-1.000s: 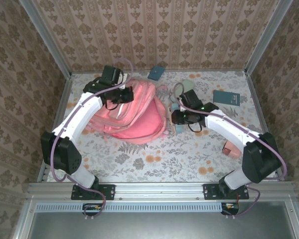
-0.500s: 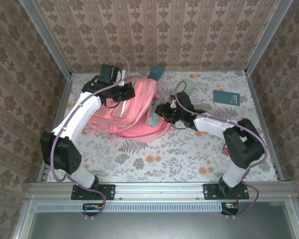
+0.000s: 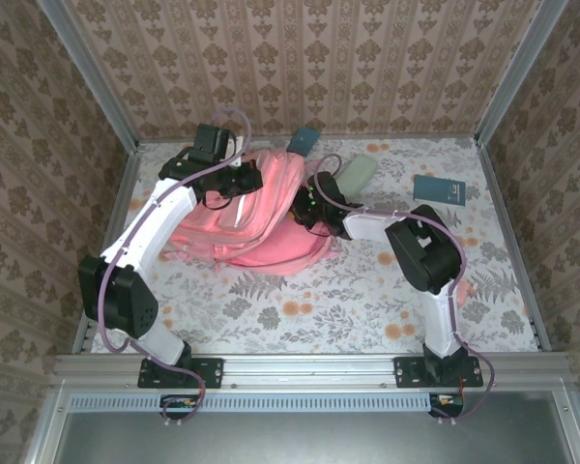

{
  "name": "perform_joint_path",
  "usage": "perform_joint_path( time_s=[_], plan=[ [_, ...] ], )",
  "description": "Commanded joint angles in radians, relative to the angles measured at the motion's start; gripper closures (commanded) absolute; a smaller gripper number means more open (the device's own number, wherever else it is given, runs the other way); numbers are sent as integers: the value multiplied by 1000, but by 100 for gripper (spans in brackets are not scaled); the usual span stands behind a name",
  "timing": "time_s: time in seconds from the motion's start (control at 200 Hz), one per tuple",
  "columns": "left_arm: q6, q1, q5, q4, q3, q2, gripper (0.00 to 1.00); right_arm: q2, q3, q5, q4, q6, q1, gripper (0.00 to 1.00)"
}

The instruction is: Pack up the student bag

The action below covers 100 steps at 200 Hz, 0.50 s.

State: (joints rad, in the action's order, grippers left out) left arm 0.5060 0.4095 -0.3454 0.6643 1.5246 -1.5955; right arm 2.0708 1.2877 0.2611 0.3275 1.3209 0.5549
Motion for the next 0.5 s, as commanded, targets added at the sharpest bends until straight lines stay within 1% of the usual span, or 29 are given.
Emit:
perform_joint_path(
  time_s=[0.0, 0.105, 0.165, 0.335, 0.425, 0.495],
  plan=[
    [9, -4, -52, -56, 7, 58, 100, 26, 45, -11, -81, -9, 12, 61],
    [2, -4, -47, -52, 1, 55, 100, 12, 65, -13, -205, -83, 13, 49],
    [-2, -4, -44, -52, -3, 54, 100, -5, 77, -19, -284, -127, 13, 44],
    [-26, -4, -21, -37, -4, 46, 100, -68, 119, -68, -511, -287, 10, 37],
    [-48, -5, 3, -15, -5, 43, 100, -107, 116, -71, -576, -342, 4, 34],
    [-65, -5, 23, -4, -13, 44, 100, -145, 102, -60, -604, -374, -1, 34]
  ],
)
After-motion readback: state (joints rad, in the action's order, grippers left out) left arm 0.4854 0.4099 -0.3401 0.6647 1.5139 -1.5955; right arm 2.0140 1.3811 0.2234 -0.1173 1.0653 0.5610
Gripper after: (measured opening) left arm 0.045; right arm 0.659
